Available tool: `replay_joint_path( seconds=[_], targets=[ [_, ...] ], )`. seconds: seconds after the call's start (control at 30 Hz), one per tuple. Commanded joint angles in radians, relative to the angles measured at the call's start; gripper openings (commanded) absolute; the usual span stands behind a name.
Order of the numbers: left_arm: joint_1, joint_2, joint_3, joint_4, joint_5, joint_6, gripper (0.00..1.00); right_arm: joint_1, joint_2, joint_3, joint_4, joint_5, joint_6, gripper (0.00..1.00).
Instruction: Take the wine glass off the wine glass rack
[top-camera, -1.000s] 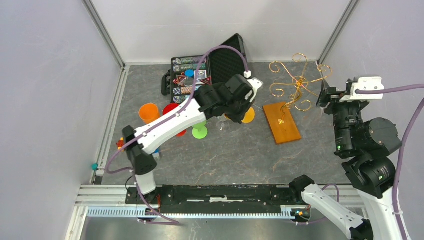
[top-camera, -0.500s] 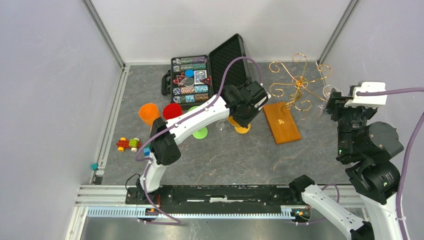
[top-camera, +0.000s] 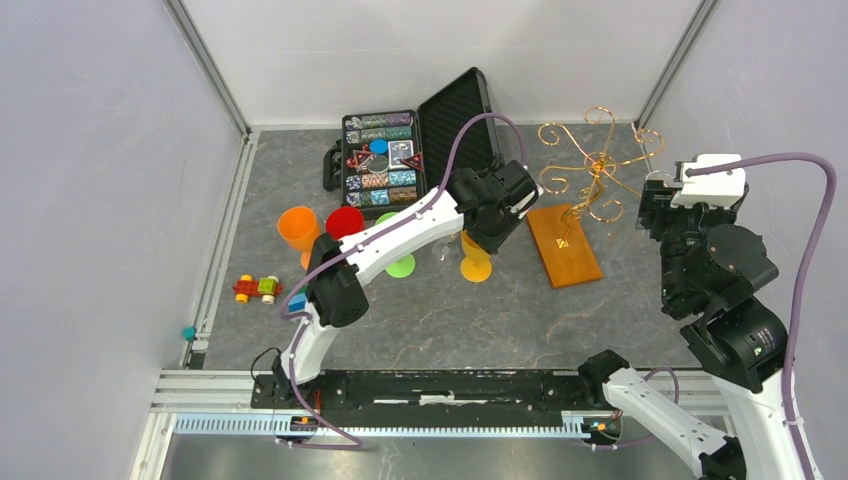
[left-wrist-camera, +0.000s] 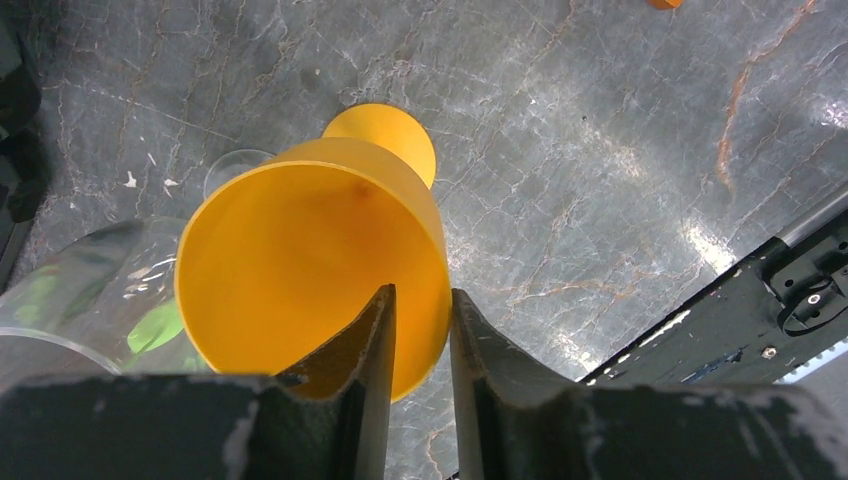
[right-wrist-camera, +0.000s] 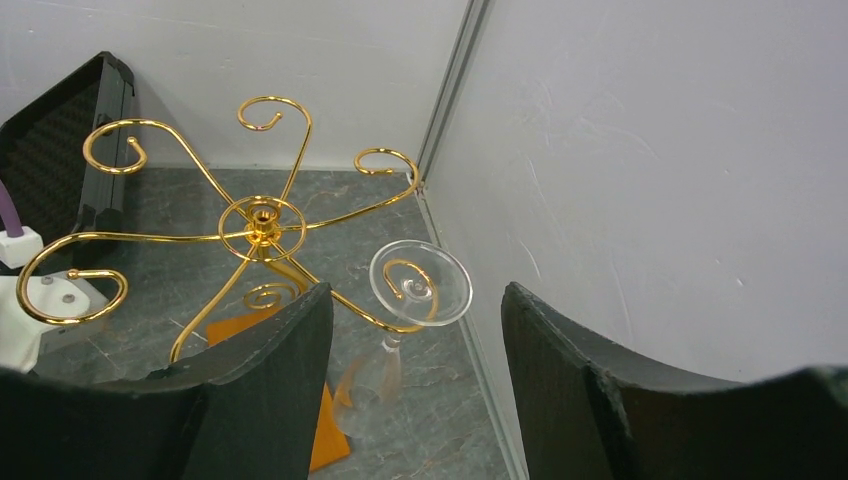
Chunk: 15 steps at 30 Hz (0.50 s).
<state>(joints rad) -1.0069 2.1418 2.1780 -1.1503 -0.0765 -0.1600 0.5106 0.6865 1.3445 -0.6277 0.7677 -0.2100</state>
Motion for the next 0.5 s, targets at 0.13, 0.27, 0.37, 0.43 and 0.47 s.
replay_joint_path(
  seconds=[0.13,0.27,0.37,0.43,0.47],
  targets=[
    [0.019,-0.118,0.023,0.064,0.1,0.06,0.4,0.005,0.043,0.041,-0.046,0.012,0.008,0.69],
    [0.037,-0.227,-0.056,0.138,0.14,0.053,0.5,0.005,0.121,0.107,-0.164,0.016,-0.007,0.74],
    [0.057,-0.319,-0.138,0.216,0.157,0.035,0.57,0.004,0.185,0.163,-0.24,0.067,-0.013,0.76],
    [0.068,-0.379,-0.19,0.261,0.159,0.024,0.61,0.005,0.219,0.191,-0.27,0.073,-0.022,0.76],
    [0.072,-0.408,-0.221,0.283,0.155,0.019,0.62,0.005,0.239,0.206,-0.284,0.079,-0.023,0.76]
  ],
)
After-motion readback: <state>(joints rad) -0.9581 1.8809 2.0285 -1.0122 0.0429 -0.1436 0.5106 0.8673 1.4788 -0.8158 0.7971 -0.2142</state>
